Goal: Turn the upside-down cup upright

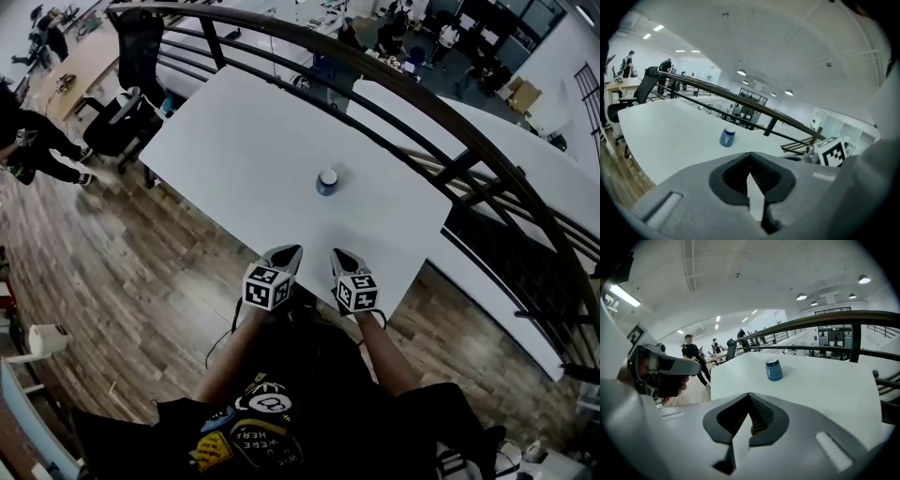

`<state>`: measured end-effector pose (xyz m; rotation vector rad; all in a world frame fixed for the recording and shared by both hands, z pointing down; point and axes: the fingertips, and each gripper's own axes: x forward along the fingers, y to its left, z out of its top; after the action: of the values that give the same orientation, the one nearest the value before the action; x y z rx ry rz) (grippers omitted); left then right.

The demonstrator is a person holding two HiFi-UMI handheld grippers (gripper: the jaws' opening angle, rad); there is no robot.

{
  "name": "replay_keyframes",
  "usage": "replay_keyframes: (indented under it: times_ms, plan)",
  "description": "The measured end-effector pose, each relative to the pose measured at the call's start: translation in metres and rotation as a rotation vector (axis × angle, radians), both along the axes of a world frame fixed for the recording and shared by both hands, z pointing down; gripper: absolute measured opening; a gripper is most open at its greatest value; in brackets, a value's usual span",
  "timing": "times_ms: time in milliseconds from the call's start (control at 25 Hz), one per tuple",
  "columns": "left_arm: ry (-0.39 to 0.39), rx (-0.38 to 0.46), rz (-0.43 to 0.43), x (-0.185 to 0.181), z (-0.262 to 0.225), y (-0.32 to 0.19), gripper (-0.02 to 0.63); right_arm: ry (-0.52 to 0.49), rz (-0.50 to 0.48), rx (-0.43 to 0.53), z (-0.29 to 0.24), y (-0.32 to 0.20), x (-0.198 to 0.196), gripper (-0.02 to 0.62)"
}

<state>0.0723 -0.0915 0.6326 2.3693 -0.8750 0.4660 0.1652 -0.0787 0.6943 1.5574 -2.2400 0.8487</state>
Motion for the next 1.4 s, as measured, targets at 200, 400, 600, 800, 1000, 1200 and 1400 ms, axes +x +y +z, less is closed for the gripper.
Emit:
replay_keyframes:
  times_ms: [200,400,600,800,1000,1200,1400]
  plan:
    - [-0.025,-0.03,-0.014,-0.009,0.027,-0.053,0.005,0.066,0.014,0.002,0.036,-0.06,0.003,0.002]
    - [-0.04,-0.066,0.024,-0.015,0.036,-0.08,0.005,0.058,0.041,-0.045,0.071,-0.122,0.006,0.092]
    - [-0.038,-0.127,0.004,-0.036,0.051,-0.073,0.005,0.171,0.076,-0.016,0.091,-0.182,0.021,0.291]
    - [-0.049,-0.149,-0.002,-0.047,0.057,-0.073,0.005,0.257,0.085,0.021,0.098,-0.221,0.024,0.417]
    - [-0.051,-0.172,-0.016,-0.053,0.059,-0.079,0.005,0.296,0.102,-0.019,0.114,-0.247,0.021,0.419]
    - [-0.034,-0.15,0.0,-0.045,0.046,-0.089,0.005,0.349,0.059,-0.015,0.113,-0.243,0.018,0.388]
    - [0.031,-0.074,0.079,-0.019,-0.003,-0.139,0.109,0.433,-0.139,0.072,0.065,-0.218,-0.022,0.388]
